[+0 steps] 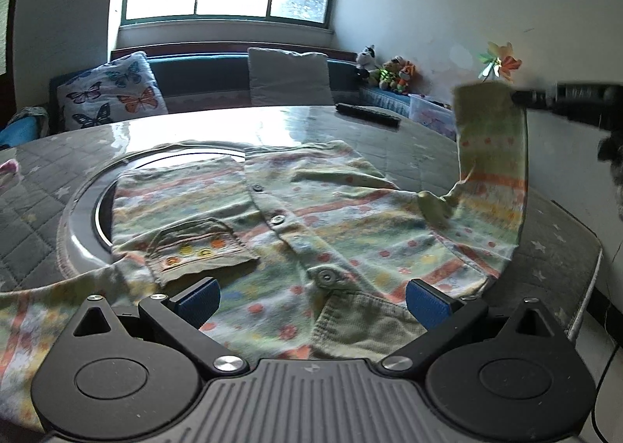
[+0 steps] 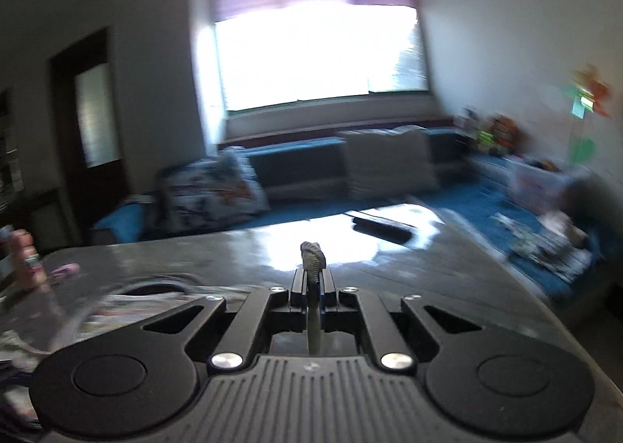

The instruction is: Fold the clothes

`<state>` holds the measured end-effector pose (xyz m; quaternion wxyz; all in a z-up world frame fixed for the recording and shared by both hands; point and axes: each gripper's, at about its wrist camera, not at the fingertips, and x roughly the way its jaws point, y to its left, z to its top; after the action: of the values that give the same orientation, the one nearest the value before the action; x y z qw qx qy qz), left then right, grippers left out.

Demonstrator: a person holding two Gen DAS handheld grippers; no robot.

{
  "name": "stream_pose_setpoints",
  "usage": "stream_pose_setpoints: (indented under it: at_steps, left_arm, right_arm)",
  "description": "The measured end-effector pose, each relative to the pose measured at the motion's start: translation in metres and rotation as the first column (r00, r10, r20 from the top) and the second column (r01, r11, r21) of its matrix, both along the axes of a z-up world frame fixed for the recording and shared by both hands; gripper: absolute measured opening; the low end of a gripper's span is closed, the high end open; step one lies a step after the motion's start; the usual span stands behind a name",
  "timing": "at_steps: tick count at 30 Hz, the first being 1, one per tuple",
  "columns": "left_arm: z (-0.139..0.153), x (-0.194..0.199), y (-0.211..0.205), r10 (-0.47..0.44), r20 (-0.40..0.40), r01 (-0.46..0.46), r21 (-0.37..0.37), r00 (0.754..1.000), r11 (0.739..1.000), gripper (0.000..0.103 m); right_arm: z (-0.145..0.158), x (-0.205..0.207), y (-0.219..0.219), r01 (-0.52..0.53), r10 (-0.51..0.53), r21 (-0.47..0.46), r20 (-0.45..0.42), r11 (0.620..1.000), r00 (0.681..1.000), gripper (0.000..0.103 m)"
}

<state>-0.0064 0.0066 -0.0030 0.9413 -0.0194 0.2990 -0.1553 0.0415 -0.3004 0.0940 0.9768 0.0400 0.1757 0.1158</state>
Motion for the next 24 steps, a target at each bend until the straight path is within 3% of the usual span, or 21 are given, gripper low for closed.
stream_pose_setpoints:
  at_steps: [4, 11, 20, 24]
  left_arm:
    - [-0.001, -0.004, 0.011, 0.029, 0.003, -0.029, -0.013, 1.000, 0.999, 0.103]
    - [-0.005, -0.011, 0.031, 0.070, 0.000, -0.070, -0.036, 0.998, 0.997, 0.103]
    - [-0.008, -0.012, 0.043, 0.106, -0.008, -0.106, -0.046, 0.994, 0.993, 0.103]
    - [-0.008, -0.011, 0.044, 0.114, -0.008, -0.114, -0.039, 0.993, 0.993, 0.103]
  right_arm:
    - [0.014, -0.002, 0.050, -0.143, 0.143, -0.029, 0.020, 0.989, 0.990, 0.005]
    - [0.015, -0.007, 0.128, -0.328, 0.328, -0.059, 0.001, 0.943, 0.945, 0.005]
    - [-0.008, -0.011, 0.184, -0.460, 0.455, -0.067, -0.087, 0.885, 0.886, 0.005]
    - [-0.020, -0.007, 0.188, -0.497, 0.488, -0.036, -0.143, 0.867, 0.861, 0.012]
